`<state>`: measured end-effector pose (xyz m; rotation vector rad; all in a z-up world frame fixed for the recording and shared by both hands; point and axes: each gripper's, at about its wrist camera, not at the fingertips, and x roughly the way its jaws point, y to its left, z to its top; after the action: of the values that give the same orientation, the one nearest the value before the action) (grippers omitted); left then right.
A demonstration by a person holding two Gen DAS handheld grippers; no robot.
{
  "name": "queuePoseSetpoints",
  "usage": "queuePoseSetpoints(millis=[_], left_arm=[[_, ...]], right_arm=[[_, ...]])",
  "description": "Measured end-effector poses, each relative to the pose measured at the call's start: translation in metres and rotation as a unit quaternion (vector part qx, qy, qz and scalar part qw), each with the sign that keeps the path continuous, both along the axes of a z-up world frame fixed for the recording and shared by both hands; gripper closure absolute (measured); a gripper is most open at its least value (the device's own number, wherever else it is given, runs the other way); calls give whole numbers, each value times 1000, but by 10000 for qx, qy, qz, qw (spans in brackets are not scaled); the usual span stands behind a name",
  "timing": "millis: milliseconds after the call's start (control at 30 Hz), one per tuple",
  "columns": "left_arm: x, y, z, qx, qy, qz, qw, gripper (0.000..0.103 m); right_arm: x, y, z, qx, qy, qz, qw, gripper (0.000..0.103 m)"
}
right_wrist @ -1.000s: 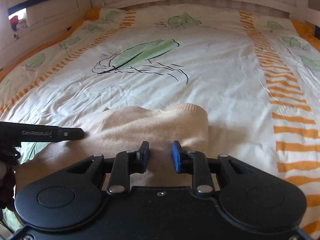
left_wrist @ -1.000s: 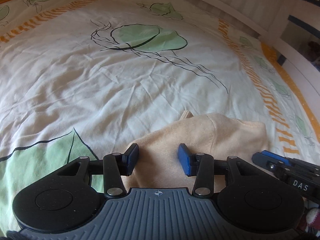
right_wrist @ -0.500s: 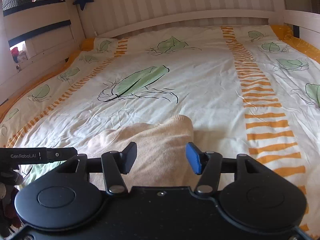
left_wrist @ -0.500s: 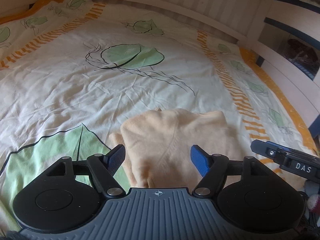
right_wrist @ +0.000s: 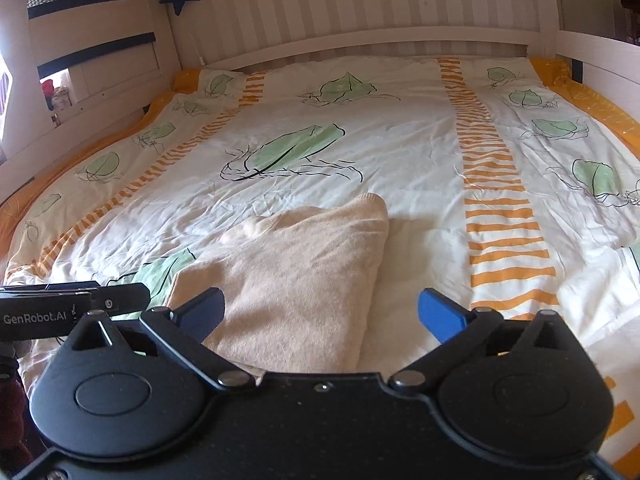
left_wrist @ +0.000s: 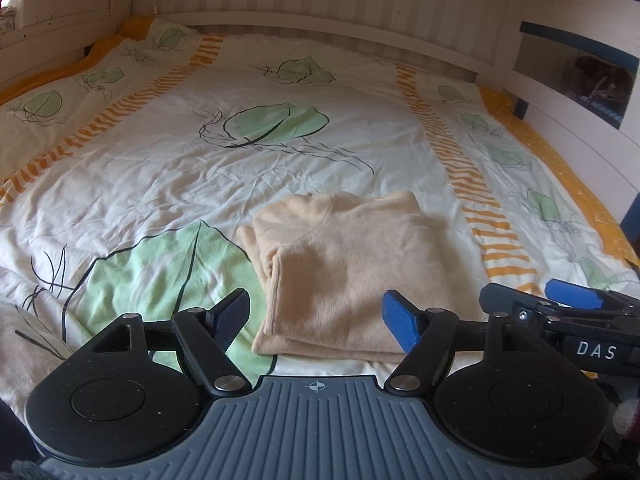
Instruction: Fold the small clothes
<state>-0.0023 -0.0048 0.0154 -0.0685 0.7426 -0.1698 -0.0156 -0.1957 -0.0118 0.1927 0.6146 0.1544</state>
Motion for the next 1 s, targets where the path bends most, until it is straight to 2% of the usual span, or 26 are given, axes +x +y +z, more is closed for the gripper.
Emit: queuePoseSetpoints(millis=[100, 267, 500, 667, 1000], left_arm=[[-8, -3, -2, 44, 68, 104, 9999, 31], [-20, -11, -2, 421, 20, 268, 9988, 31], [-23, -10, -5, 370, 184, 259, 9988, 30], [-25, -15, -5, 633, 239, 264, 9974, 23], [-22, -9, -8, 392, 416, 292, 9979, 23]], right_arm=[[-11, -1, 2, 60, 25, -77, 9999, 0], [-24, -1, 3, 55, 133, -148, 9998, 0], [-35, 1, 3, 13, 276, -170, 9995, 0], [-38, 5, 2, -10, 342, -153, 9993, 0], [-35, 7, 0, -20, 423, -154, 9990, 0]])
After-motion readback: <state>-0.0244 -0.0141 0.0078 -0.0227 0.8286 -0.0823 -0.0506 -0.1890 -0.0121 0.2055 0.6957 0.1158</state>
